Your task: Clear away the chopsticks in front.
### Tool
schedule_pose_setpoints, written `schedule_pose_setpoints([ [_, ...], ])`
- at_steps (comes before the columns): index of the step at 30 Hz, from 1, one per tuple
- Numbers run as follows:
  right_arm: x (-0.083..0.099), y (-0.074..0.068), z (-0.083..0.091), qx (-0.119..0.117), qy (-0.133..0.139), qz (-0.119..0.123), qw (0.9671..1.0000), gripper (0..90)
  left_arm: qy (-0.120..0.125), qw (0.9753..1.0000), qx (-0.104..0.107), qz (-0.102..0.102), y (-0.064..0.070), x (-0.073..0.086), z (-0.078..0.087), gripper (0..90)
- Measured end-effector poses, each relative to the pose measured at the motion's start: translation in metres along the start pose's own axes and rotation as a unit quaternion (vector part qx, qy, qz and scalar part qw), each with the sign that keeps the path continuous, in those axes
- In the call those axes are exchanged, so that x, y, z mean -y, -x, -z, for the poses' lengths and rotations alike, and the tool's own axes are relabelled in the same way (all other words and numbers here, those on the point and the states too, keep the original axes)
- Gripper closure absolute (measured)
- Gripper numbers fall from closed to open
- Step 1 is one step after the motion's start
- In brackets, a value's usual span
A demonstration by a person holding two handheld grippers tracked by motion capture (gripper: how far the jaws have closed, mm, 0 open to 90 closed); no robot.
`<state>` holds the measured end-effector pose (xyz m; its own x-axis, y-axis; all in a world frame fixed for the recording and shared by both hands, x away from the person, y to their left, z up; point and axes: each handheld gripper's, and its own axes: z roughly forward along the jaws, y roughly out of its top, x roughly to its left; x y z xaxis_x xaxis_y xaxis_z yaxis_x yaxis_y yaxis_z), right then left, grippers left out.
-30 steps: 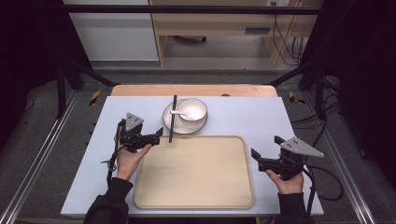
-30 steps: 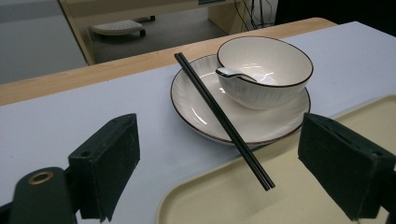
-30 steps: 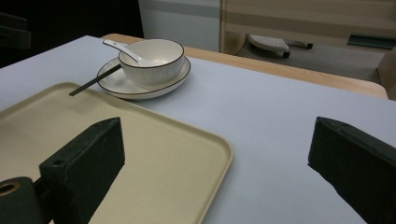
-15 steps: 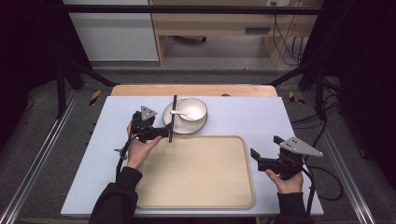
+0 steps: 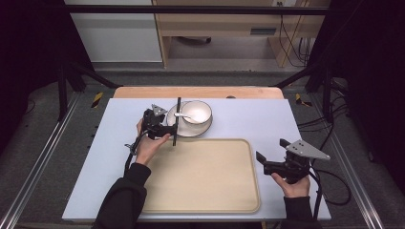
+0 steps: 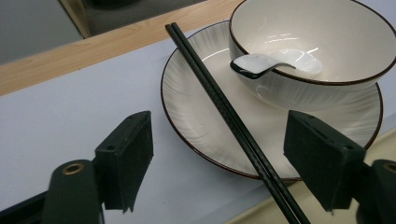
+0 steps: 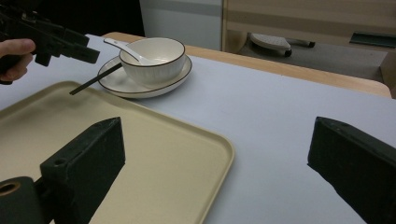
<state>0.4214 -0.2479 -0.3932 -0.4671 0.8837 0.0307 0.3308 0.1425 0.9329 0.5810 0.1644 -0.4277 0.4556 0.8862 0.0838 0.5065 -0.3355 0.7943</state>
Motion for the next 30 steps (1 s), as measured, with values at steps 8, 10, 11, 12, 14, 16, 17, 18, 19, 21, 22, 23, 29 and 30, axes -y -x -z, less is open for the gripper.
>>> schedule_pose_setpoints([
  [8,0.000,0.000,-0.001,-0.002,-0.003,0.001,1.0000,4.1,-0.009,0.9999,0.004,0.013,-0.004,0.005,-0.015,38.6],
  [10,0.000,0.000,-0.001,-0.001,-0.004,0.001,1.0000,4.0,-0.011,0.9998,0.006,0.013,-0.004,0.005,-0.017,42.1],
  [11,0.001,0.000,-0.002,-0.002,-0.004,0.001,1.0000,4.0,-0.012,0.9998,0.009,0.014,-0.003,0.006,-0.018,43.9],
  [12,0.001,0.000,-0.002,-0.002,-0.004,0.001,1.0000,4.1,-0.013,0.9998,0.009,0.013,-0.003,0.006,-0.019,45.9],
  [14,0.001,0.000,-0.002,-0.002,-0.004,0.001,1.0000,4.1,-0.014,0.9997,0.013,0.012,-0.003,0.007,-0.021,49.2],
  [16,0.001,0.000,-0.002,-0.002,-0.003,0.001,1.0000,4.0,-0.013,0.9996,0.018,0.014,-0.002,0.007,-0.023,52.7],
  [17,0.001,0.000,-0.002,-0.002,-0.003,0.000,1.0000,4.1,-0.014,0.9995,0.024,0.016,-0.003,0.008,-0.024,53.5],
  [18,0.001,0.000,-0.002,-0.001,-0.003,0.001,1.0000,4.1,-0.014,0.9993,0.027,0.020,-0.003,0.008,-0.024,54.5],
  [19,0.001,0.000,-0.002,-0.001,-0.003,0.000,1.0000,4.1,-0.015,0.9993,0.028,0.018,-0.002,0.008,-0.024,56.4],
  [21,0.001,0.000,-0.001,-0.002,-0.003,0.001,1.0000,4.0,-0.018,0.9993,0.030,0.015,-0.001,0.009,-0.025,59.1],
  [22,0.001,0.000,-0.001,-0.002,-0.003,0.000,1.0000,4.1,-0.018,0.9992,0.033,0.014,-0.001,0.009,-0.026,61.0],
  [23,0.001,0.000,-0.002,-0.002,-0.003,0.000,1.0000,4.1,-0.018,0.9992,0.033,0.014,0.000,0.009,-0.027,62.2],
  [29,0.001,0.000,-0.002,-0.003,-0.003,0.000,1.0000,4.1,-0.021,0.9990,0.037,0.013,0.002,0.009,-0.028,71.0],
  [30,0.001,0.000,-0.002,-0.004,-0.004,0.001,1.0000,4.1,-0.021,0.9990,0.036,0.013,0.002,0.009,-0.028,73.1],
])
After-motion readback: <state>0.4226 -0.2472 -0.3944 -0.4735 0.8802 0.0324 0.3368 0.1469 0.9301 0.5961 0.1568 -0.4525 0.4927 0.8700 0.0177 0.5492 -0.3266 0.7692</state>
